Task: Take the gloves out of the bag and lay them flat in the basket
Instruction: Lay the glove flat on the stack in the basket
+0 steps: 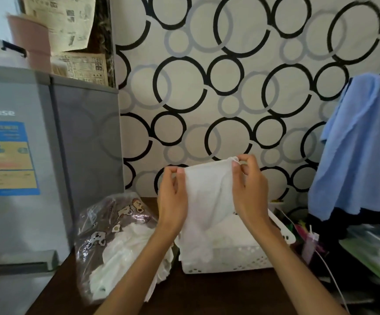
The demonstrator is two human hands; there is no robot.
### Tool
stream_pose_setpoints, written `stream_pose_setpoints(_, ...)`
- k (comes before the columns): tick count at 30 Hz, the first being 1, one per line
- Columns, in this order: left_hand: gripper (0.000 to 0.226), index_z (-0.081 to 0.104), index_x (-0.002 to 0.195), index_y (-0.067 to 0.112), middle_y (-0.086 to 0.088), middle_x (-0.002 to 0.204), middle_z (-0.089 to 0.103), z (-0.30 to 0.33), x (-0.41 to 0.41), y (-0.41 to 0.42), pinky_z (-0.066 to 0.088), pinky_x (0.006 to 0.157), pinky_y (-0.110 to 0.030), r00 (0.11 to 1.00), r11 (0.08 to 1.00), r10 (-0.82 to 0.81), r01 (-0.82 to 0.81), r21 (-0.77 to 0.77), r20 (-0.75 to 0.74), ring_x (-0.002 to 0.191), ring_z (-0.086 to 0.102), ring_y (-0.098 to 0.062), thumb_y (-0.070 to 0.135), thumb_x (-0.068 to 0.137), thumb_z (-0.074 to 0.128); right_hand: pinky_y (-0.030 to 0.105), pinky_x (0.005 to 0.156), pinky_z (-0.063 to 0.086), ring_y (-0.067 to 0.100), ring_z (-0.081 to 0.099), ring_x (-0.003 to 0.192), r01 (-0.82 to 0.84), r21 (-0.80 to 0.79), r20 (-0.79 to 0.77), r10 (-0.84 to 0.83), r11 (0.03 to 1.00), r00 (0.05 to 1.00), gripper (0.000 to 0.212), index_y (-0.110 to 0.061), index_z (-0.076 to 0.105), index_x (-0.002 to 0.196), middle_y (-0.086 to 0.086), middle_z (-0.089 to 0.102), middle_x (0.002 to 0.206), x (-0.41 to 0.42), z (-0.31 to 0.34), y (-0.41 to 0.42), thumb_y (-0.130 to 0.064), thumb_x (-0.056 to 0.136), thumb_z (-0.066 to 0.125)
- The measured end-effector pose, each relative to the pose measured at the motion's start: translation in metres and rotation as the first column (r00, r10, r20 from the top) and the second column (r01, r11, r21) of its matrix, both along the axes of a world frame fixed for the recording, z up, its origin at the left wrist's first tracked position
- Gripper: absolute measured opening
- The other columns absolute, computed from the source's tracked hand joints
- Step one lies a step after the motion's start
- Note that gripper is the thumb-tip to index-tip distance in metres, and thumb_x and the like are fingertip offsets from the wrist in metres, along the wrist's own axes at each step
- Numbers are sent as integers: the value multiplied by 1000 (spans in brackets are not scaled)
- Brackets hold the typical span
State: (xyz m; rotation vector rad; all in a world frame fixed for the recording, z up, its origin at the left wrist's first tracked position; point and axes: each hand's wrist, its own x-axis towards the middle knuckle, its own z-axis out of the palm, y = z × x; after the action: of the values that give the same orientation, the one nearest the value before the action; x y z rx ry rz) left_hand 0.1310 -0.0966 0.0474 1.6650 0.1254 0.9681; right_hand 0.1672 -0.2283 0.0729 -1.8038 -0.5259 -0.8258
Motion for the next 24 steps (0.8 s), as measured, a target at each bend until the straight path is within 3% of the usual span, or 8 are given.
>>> stream_pose_setpoints(3,16,49,90,22,8,68,52,14,-10,17,36,53,-14,983,975,135,-154,162,125,58,44,-1,31,101,42,10,53,42,0,59,69,-72,20,2,72,997,997,4,-30,47,99,-17,60,77,-1,-4,7,-31,99,43)
stream_pose_setpoints(5,14,52,93,26,16,73,59,24,-14,30,39,57,-10,971,935,182,-219,280,153,67,54,3,35,99,45,8,56,43,-2,60,70,-175,111,-60,182,978,981,5,-30,49,94,-12,62,81,1,-4,11,-30,98,46)
stream_pose_setpoints(8,13,56,93,31,18,78,60,28,3,43,39,58,-14,979,883,205,-186,431,2,72,56,3,39,98,47,24,59,43,13,54,68,-229,117,-277,253,966,927,9,-26,52,90,4,61,77,18,-11,7,-28,97,48)
stream_pose_setpoints(12,13,61,92,28,9,89,62,-6,63,48,47,71,-28,907,818,75,182,546,-415,85,62,-13,36,96,52,29,74,43,15,53,82,-174,-244,-541,16,954,841,10,-18,54,93,2,62,97,59,-42,-20,-25,97,48)
stream_pose_setpoints(15,14,63,97,25,2,104,65,-36,100,34,53,85,-39,806,713,59,379,590,-589,88,62,-12,36,95,55,28,76,38,18,49,85,-71,-419,-569,-201,905,797,12,-20,54,98,6,62,109,81,-69,-38,-26,98,44)
stream_pose_setpoints(18,26,66,103,19,3,114,64,-47,120,20,52,86,-34,801,650,72,414,637,-594,89,65,-12,40,93,56,32,81,42,22,55,95,9,-495,-532,-311,869,787,18,-18,56,108,7,62,114,89,-83,-53,-28,99,43)
stream_pose_setpoints(24,28,66,99,24,7,103,68,-56,146,3,43,70,-25,885,532,189,273,802,-426,95,61,-11,49,88,60,32,76,39,29,57,103,131,-534,-434,-404,835,806,28,-15,55,118,10,60,115,98,-81,-68,-31,100,40)
